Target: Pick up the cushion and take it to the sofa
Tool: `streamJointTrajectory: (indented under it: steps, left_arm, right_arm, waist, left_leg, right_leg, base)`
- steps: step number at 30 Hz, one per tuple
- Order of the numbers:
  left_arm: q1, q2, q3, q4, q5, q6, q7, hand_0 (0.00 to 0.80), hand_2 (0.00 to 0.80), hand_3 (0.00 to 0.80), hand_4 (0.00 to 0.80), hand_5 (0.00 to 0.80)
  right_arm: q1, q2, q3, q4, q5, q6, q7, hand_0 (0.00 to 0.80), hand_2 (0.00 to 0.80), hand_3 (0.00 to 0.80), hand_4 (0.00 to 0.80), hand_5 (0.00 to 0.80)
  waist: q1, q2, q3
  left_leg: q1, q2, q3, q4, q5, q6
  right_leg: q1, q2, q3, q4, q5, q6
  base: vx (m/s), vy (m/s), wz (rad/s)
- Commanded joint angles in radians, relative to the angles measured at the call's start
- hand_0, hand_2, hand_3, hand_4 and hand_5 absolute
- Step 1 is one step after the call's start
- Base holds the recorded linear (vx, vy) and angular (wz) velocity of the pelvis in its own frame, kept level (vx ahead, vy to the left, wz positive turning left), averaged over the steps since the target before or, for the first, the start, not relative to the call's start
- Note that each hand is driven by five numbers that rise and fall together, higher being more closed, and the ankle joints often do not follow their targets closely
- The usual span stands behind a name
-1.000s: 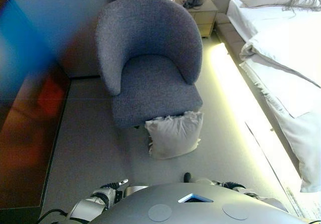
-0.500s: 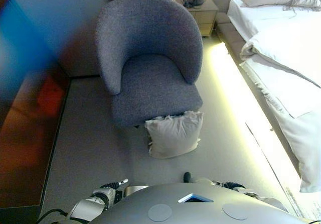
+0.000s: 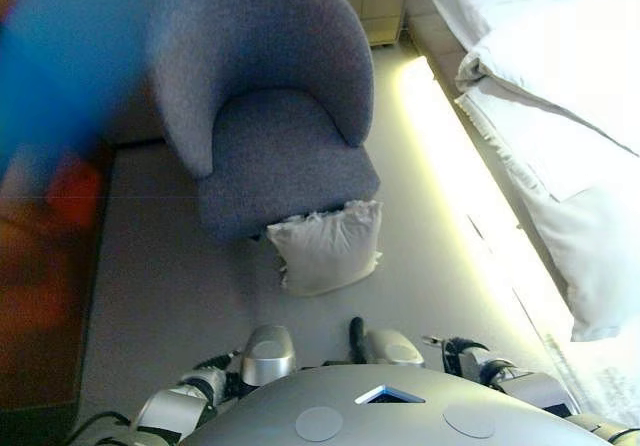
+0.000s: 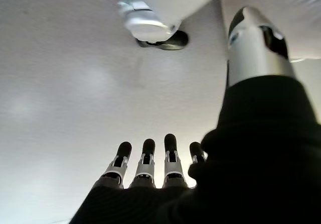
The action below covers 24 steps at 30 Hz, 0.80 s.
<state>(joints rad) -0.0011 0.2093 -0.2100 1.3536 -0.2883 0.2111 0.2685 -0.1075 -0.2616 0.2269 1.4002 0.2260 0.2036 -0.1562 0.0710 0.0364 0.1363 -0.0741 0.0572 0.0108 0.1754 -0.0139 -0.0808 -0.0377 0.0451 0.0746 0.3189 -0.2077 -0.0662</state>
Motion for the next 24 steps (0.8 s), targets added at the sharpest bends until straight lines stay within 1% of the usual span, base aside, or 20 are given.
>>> streamJointTrajectory:
  steps: [1, 3, 5, 7, 9, 10, 12, 13, 14, 15, 16, 18, 19, 20, 21, 23, 24]
  left_arm:
    - [0.008, -0.019, 0.004, 0.02, 0.041, -0.013, -0.005, 0.0, 0.0, 0.0, 0.0, 0.0]
    - [0.012, -0.027, -0.007, 0.021, 0.031, -0.015, -0.004, 0.0, 0.0, 0.0, 0.0, 0.0]
    - [0.013, -0.033, -0.011, 0.023, 0.014, -0.011, 0.005, 0.0, 0.0, 0.0, 0.0, 0.0]
    - [0.009, -0.031, -0.01, 0.025, 0.004, 0.0, 0.008, 0.0, 0.0, 0.0, 0.0, 0.0]
    - [0.002, -0.025, -0.014, 0.024, 0.03, 0.009, 0.001, 0.0, 0.0, 0.0, 0.0, 0.0]
    - [-0.002, -0.021, -0.016, 0.025, 0.041, 0.007, -0.002, 0.0, 0.0, 0.0, 0.0, 0.0]
    - [-0.01, -0.017, -0.022, 0.023, 0.029, 0.006, -0.002, 0.0, 0.0, 0.0, 0.0, 0.0]
    - [-0.018, -0.011, -0.024, 0.019, 0.019, 0.01, -0.006, 0.0, 0.0, 0.0, 0.0, 0.0]
    - [-0.02, -0.01, -0.025, 0.018, 0.018, 0.012, -0.007, 0.0, 0.0, 0.0, 0.0, 0.0]
    - [-0.029, -0.003, -0.022, 0.013, 0.022, 0.02, -0.01, 0.0, 0.0, 0.0, 0.0, 0.0]
    - [-0.035, 0.003, -0.024, 0.013, 0.023, 0.025, -0.01, 0.0, 0.0, 0.0, 0.0, 0.0]
    - [-0.049, 0.018, -0.016, 0.021, 0.042, 0.025, -0.016, 0.0, 0.0, 0.0, 0.0, 0.0]
    - [-0.052, 0.023, -0.012, 0.022, 0.043, 0.025, -0.019, 0.0, 0.0, 0.0, 0.0, 0.0]
    - [-0.055, 0.03, -0.005, 0.021, 0.039, 0.027, -0.022, 0.0, 0.0, 0.0, 0.0, 0.0]
    - [-0.066, 0.036, -0.002, 0.022, 0.035, 0.032, -0.033, 0.0, 0.0, 0.0, 0.0, 0.0]
    - [-0.082, 0.036, -0.004, 0.025, 0.035, 0.036, -0.045, 0.0, 0.0, 0.0, 0.0, 0.0]
    - [-0.094, 0.037, -0.006, 0.028, 0.03, 0.041, -0.043, 0.0, 0.0, 0.0, 0.0, 0.0]
  right_arm:
    - [0.02, 0.014, 0.0, -0.007, 0.003, -0.001, -0.013, 0.0, 0.0, 0.0, 0.0, 0.0]
    - [0.02, 0.011, -0.002, 0.0, -0.005, 0.006, -0.01, 0.0, 0.0, 0.0, 0.0, 0.0]
    - [0.023, 0.011, -0.003, 0.003, -0.013, 0.015, -0.016, 0.0, 0.0, 0.0, 0.0, 0.0]
    - [0.023, 0.013, -0.008, 0.005, -0.023, 0.02, -0.021, 0.0, 0.0, 0.0, 0.0, 0.0]
    - [0.029, 0.017, -0.021, 0.008, -0.019, 0.019, -0.027, 0.0, 0.0, 0.0, 0.0, 0.0]
    - [0.032, 0.019, -0.026, 0.007, -0.016, 0.02, -0.025, 0.0, 0.0, 0.0, 0.0, 0.0]
    - [0.038, 0.025, -0.032, 0.007, -0.02, 0.019, -0.023, 0.0, 0.0, 0.0, 0.0, 0.0]
    - [0.041, 0.028, -0.033, 0.005, -0.026, 0.014, -0.02, 0.0, 0.0, 0.0, 0.0, 0.0]
    - [0.041, 0.029, -0.033, 0.004, -0.026, 0.011, -0.02, 0.0, 0.0, 0.0, 0.0, 0.0]
    - [0.041, 0.036, -0.03, -0.005, -0.025, 0.004, -0.028, 0.0, 0.0, 0.0, 0.0, 0.0]
    - [0.039, 0.04, -0.028, -0.013, -0.018, 0.0, -0.039, 0.0, 0.0, 0.0, 0.0, 0.0]
    - [0.031, 0.044, -0.031, -0.028, 0.012, -0.007, -0.064, 0.0, 0.0, 0.0, 0.0, 0.0]
    - [0.028, 0.043, -0.033, -0.032, 0.019, -0.007, -0.068, 0.0, 0.0, 0.0, 0.0, 0.0]
    - [0.022, 0.041, -0.034, -0.037, 0.02, -0.004, -0.069, 0.0, 0.0, 0.0, 0.0, 0.0]
    - [0.016, 0.039, -0.035, -0.038, 0.023, -0.008, -0.074, 0.0, 0.0, 0.0, 0.0, 0.0]
    - [0.013, 0.036, -0.034, -0.044, 0.021, -0.012, -0.077, 0.0, 0.0, 0.0, 0.0, 0.0]
    - [0.014, 0.032, -0.032, -0.05, 0.012, -0.018, -0.066, 0.0, 0.0, 0.0, 0.0, 0.0]
  waist:
    - [0.024, -0.048, 0.004]
    - [0.039, -0.047, -0.004]
    - [0.043, -0.043, -0.012]
    - [0.034, -0.044, -0.021]
    - [0.019, -0.042, -0.033]
    - [0.015, -0.045, -0.04]
    - [0.011, -0.054, -0.052]
    - [0.012, -0.063, -0.06]
    - [0.012, -0.065, -0.062]
    - [0.013, -0.073, -0.073]
    - [0.013, -0.073, -0.079]
    - [0.003, -0.063, -0.08]
    - [-0.002, -0.06, -0.079]
    - [-0.011, -0.055, -0.074]
    - [-0.024, -0.048, -0.067]
    - [-0.048, -0.043, -0.049]
    - [-0.063, -0.038, -0.037]
  left_leg:
    - [-0.178, -0.024, -0.001, -0.16, 0.275, 0.024]
    - [-0.196, -0.015, -0.006, -0.211, 0.292, 0.013]
    - [-0.204, -0.004, -0.009, -0.212, 0.291, 0.009]
    - [-0.187, 0.011, 0.014, -0.201, 0.249, 0.019]
    - [-0.175, 0.022, 0.041, -0.169, 0.228, 0.028]
    - [-0.173, 0.019, 0.042, -0.149, 0.216, 0.035]
    - [-0.178, 0.0, 0.04, -0.112, 0.191, 0.054]
    - [-0.178, -0.015, 0.041, -0.098, 0.178, 0.068]
    - [-0.177, -0.019, 0.041, -0.096, 0.175, 0.071]
    - [-0.164, -0.037, 0.039, -0.1, 0.163, 0.093]
    - [-0.152, -0.043, 0.038, -0.108, 0.157, 0.103]
    - [-0.105, -0.049, 0.033, -0.13, 0.141, 0.122]
    - [-0.088, -0.051, 0.036, -0.135, 0.134, 0.125]
    - [-0.054, -0.052, 0.034, -0.151, 0.125, 0.127]
    - [-0.014, -0.052, 0.029, -0.17, 0.119, 0.125]
    - [0.037, -0.053, 0.022, -0.19, 0.109, 0.115]
    - [0.075, -0.044, 0.025, -0.207, 0.094, 0.106]
  right_leg:
    - [0.321, 0.006, 0.072, -0.334, 0.124, 0.048]
    - [0.359, -0.002, 0.098, -0.336, 0.099, 0.052]
    - [0.373, -0.012, 0.108, -0.322, 0.073, 0.056]
    - [0.374, -0.036, 0.101, -0.295, 0.051, 0.07]
    - [0.374, -0.058, 0.082, -0.262, 0.027, 0.083]
    - [0.371, -0.067, 0.078, -0.241, 0.026, 0.089]
    - [0.364, -0.086, 0.075, -0.195, 0.054, 0.105]
    - [0.358, -0.099, 0.07, -0.162, 0.094, 0.121]
    - [0.357, -0.102, 0.068, -0.156, 0.102, 0.124]
    - [0.336, -0.116, 0.061, -0.087, 0.172, 0.153]
    - [0.31, -0.119, 0.052, -0.033, 0.21, 0.169]
    - [0.216, -0.114, 0.012, 0.122, 0.275, 0.199]
    - [0.185, -0.113, -0.005, 0.156, 0.286, 0.203]
    - [0.125, -0.121, -0.03, 0.18, 0.314, 0.207]
    - [0.056, -0.127, -0.065, 0.145, 0.304, 0.201]
    - [-0.008, -0.145, -0.118, 0.059, 0.274, 0.185]
    - [-0.049, -0.178, -0.147, -0.009, 0.284, 0.179]
  base:
    - [0.443, 0.08, -0.1]
    - [0.418, 0.102, -0.06]
    - [0.398, 0.14, -0.48]
    - [0.351, 0.159, -0.58]
    - [0.393, 0.197, -0.74]
    - [0.453, 0.219, -0.72]
    - [0.352, 0.161, -0.41]
    - [0.229, 0.108, -0.18]
    - [0.268, 0.124, -0.13]
    - [0.213, 0.098, -0.11]
    - [0.273, 0.128, -0.11]
    - [0.247, 0.123, -0.08]
    - [0.222, 0.102, 0.0]
    - [0.218, 0.064, -0.02]
    - [0.241, 0.028, -0.15]
    - [0.215, -0.061, -0.18]
    - [0.153, -0.135, 0.04]
